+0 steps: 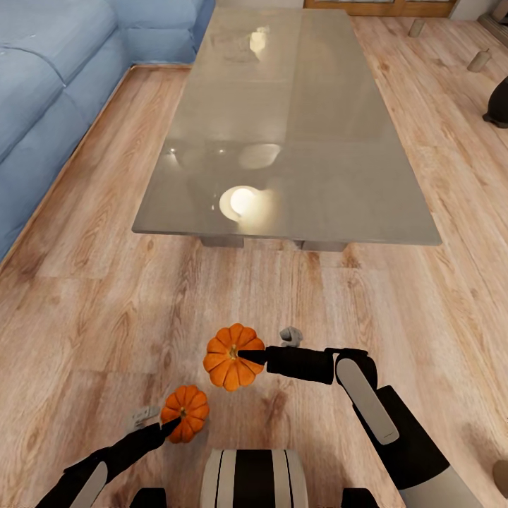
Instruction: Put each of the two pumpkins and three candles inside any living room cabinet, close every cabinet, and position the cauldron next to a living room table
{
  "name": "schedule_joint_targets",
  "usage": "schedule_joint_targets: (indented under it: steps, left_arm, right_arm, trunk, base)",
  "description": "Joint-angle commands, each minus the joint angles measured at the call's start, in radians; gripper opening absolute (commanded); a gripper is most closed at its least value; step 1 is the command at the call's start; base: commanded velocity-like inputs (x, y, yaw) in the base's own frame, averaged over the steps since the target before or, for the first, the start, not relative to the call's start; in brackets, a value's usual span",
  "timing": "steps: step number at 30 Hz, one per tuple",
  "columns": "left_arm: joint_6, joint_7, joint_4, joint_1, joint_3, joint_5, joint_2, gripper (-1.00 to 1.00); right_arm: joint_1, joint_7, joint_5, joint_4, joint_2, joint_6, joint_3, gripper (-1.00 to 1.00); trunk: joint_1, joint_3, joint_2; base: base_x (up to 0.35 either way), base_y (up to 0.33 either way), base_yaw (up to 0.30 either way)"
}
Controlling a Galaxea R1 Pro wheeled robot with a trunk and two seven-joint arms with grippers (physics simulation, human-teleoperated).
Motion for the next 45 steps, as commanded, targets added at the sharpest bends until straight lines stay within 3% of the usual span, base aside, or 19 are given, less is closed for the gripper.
schedule_joint_targets:
  steps: [1,41,42,45]
  left_arm:
    - [0.007,0.000,-0.001,0.000,-0.004,0.009,-0.001,1.00]
    - [0.007,-0.001,-0.002,0.000,-0.008,0.009,-0.009,1.00]
    - [0.007,-0.001,-0.002,0.000,-0.008,0.009,-0.008,-1.00]
    - [0.007,-0.001,-0.002,0.000,-0.008,0.009,-0.008,-1.00]
  right_arm:
    - [0.000,0.009,0.004,0.000,0.000,0.002,0.000,-1.00]
    - [0.000,0.009,0.005,0.000,0.000,0.002,0.000,-1.00]
    - [-0.001,0.010,0.005,0.000,0.000,0.002,0.000,-1.00]
    - [0.000,0.010,0.004,0.000,0.000,0.002,0.000,-1.00]
  trunk:
    - [0.000,-0.005,0.000]
    - [0.000,-0.005,0.000]
    - [0.000,-0.005,0.000]
    - [0.000,-0.005,0.000]
  base:
    - [0.000,0.000,0.000]
    - [0.018,-0.039,0.000]
    - [0.007,-0.008,0.000]
    - [0.003,-0.004,0.000]
